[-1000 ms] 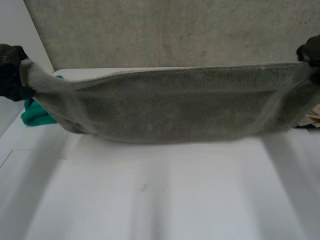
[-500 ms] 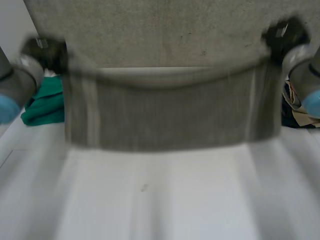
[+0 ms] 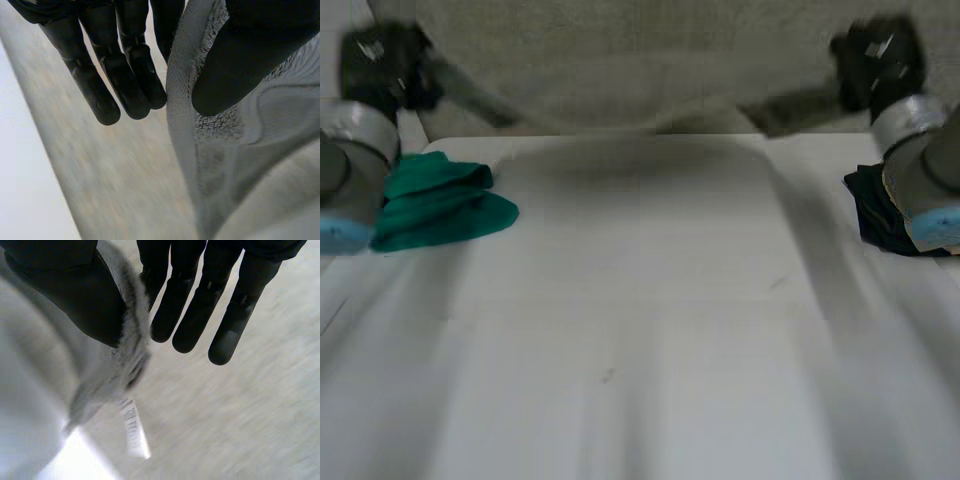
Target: Fold the laundry.
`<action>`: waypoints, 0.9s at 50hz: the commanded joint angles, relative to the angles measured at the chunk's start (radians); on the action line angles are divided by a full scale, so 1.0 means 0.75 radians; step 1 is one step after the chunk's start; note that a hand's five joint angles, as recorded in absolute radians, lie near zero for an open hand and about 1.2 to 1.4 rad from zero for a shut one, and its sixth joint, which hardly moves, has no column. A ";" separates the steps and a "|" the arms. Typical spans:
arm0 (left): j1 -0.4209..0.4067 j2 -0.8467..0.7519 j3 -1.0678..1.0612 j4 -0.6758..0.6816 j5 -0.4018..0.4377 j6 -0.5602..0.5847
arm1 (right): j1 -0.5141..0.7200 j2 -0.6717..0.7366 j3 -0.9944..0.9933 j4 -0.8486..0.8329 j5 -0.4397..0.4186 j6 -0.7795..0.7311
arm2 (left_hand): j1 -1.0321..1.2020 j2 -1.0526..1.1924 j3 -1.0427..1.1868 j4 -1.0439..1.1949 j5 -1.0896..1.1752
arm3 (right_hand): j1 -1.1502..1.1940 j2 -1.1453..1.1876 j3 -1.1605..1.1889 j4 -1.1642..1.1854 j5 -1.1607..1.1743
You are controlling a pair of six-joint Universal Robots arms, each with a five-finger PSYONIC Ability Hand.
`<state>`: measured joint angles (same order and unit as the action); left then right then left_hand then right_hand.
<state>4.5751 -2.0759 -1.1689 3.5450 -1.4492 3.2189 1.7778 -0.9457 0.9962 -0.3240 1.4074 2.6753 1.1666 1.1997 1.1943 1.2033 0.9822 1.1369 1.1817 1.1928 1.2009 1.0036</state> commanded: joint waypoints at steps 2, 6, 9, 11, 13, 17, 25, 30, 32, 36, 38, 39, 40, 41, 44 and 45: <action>-0.013 -0.124 -0.288 -0.024 0.149 0.050 | 0.006 0.160 0.085 0.295 -0.021 -0.121 | 0.306 0.262 0.269 0.257 0.319 | 0.346 0.286 0.271 0.260 0.291; 0.007 -0.124 -0.393 -0.149 0.171 0.173 | -0.004 0.163 0.142 0.464 -0.019 -0.251 | 0.306 0.262 0.269 0.257 0.319 | 0.346 0.286 0.271 0.260 0.291; 0.038 -0.065 -0.458 -0.321 0.167 0.275 | -0.026 0.101 0.199 0.603 -0.030 -0.325 | 0.306 0.262 0.269 0.257 0.319 | 0.346 0.286 0.271 0.260 0.291; 0.064 0.013 -0.511 -0.494 0.163 0.341 | -0.057 0.028 0.250 0.703 -0.032 -0.352 | 0.306 0.262 0.269 0.257 0.319 | 0.346 0.286 0.271 0.260 0.291; 0.085 0.078 -0.550 -0.621 0.161 0.377 | -0.080 -0.034 0.287 0.769 -0.038 -0.352 | 0.306 0.262 0.269 0.257 0.319 | 0.346 0.286 0.271 0.260 0.291; 0.146 0.270 -0.654 -0.950 0.165 0.465 | -0.147 -0.173 0.398 0.971 -0.054 -0.401 | 0.306 0.262 0.269 0.257 0.319 | 0.346 0.286 0.271 0.260 0.291; 0.293 0.540 -0.755 -1.317 0.247 0.752 | -0.280 -0.320 0.605 1.256 -0.046 -0.914 | 0.306 0.262 0.269 0.257 0.319 | 0.346 0.286 0.271 0.260 0.291; 0.245 0.469 -0.675 -1.201 0.288 0.719 | -0.219 -0.259 0.582 1.103 -0.026 -0.823 | 0.306 0.262 0.269 0.257 0.319 | 0.346 0.286 0.271 0.260 0.291; 0.210 0.426 -0.636 -1.154 0.272 0.668 | -0.194 -0.230 0.556 1.050 -0.019 -0.778 | 0.306 0.262 0.269 0.257 0.319 | 0.346 0.286 0.271 0.260 0.291; 0.130 0.297 -0.520 -1.027 0.186 0.521 | -0.135 -0.140 0.464 0.880 -0.011 -0.661 | 0.306 0.262 0.269 0.257 0.319 | 0.346 0.286 0.271 0.260 0.291; 0.095 0.218 -0.446 -0.966 0.104 0.447 | -0.104 -0.081 0.404 0.760 0.001 -0.589 | 0.306 0.262 0.269 0.257 0.319 | 0.346 0.286 0.271 0.260 0.291; 0.083 0.193 -0.424 -0.947 0.077 0.425 | -0.096 -0.061 0.384 0.719 0.005 -0.571 | 0.306 0.262 0.269 0.257 0.319 | 0.346 0.286 0.271 0.260 0.291; 0.073 0.171 -0.399 -0.933 0.051 0.408 | -0.090 -0.040 0.361 0.678 0.009 -0.548 | 0.306 0.262 0.269 0.257 0.319 | 0.346 0.286 0.271 0.260 0.291; 0.050 0.128 -0.356 -0.904 -0.002 0.384 | -0.076 -0.001 0.323 0.600 0.009 -0.518 | 0.306 0.262 0.269 0.257 0.319 | 0.346 0.286 0.271 0.260 0.291; 0.020 0.072 -0.295 -0.865 -0.062 0.361 | -0.053 0.064 0.257 0.477 0.011 -0.485 | 0.306 0.262 0.269 0.257 0.319 | 0.346 0.286 0.271 0.260 0.291; 0.003 0.040 -0.262 -0.851 -0.090 0.355 | -0.041 0.111 0.208 0.402 0.013 -0.473 | 0.306 0.262 0.269 0.257 0.319 | 0.346 0.286 0.271 0.260 0.291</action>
<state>4.6284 -1.9465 -1.4667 2.8452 -1.4075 3.5352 1.7113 -0.9726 1.2669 0.1788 1.4111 2.2560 1.1666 1.2005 1.1944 1.2033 0.9822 1.1369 1.1817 1.1928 1.2012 1.0037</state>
